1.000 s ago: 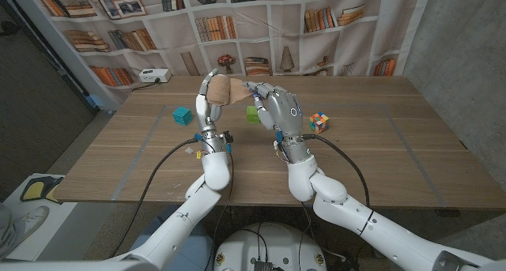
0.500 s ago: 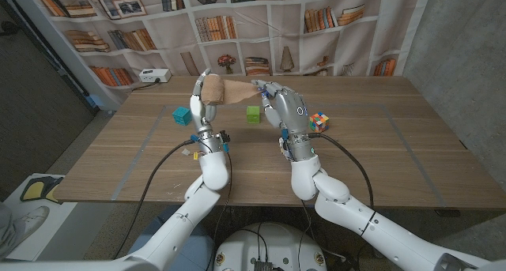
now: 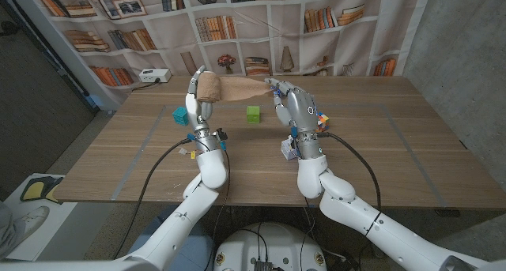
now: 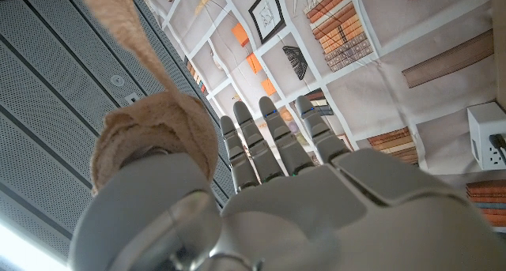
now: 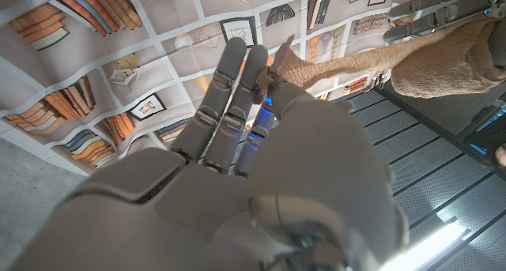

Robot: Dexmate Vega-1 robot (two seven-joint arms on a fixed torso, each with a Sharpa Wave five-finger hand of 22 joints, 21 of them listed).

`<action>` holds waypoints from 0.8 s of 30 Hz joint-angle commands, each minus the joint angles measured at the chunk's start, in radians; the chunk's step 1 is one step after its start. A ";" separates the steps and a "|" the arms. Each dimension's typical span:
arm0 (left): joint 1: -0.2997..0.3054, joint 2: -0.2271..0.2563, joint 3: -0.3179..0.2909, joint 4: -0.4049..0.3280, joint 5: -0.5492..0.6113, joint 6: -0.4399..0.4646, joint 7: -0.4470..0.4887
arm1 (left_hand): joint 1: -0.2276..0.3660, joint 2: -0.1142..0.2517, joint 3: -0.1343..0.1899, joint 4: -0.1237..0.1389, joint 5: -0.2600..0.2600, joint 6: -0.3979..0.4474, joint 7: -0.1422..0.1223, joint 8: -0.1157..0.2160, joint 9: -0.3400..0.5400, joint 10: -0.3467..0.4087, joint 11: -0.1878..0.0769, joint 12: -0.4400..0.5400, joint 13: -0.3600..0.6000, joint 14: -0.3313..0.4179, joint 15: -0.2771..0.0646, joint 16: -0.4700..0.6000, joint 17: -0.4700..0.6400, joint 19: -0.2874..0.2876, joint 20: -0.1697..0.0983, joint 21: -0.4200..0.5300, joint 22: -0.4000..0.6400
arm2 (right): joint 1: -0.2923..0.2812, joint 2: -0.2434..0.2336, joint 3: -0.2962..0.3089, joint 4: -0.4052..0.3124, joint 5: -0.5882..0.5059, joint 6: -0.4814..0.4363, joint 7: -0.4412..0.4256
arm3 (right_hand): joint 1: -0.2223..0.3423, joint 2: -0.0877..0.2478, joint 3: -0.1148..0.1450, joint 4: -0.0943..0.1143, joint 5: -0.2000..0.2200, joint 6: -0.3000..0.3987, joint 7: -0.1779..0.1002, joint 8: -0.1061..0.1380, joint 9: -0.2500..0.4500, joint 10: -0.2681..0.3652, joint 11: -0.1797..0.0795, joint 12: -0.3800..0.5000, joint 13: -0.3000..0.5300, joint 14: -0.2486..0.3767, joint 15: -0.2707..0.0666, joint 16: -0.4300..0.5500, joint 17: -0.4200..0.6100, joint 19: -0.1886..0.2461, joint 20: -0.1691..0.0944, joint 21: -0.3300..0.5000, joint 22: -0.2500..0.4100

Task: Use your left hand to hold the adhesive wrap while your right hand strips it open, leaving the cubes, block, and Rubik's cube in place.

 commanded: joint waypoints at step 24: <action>0.058 0.016 -0.051 -0.062 -0.002 0.010 -0.005 | -0.040 -0.018 -0.030 0.011 0.011 -0.019 0.002 -0.015 0.003 0.002 0.004 0.002 -0.002 -0.002 -0.015 -0.003 0.005 0.002 -0.007 -0.002 0.001 | -0.081 -0.055 0.100 -0.051 0.080 -0.020 -0.015 | 0.011 -0.012 0.011 -0.002 0.005 -0.017 0.011 0.005 -0.003 0.007 0.002 0.000 0.026 0.021 -0.116 -0.025 0.018 -0.024 -0.119 0.051 -0.032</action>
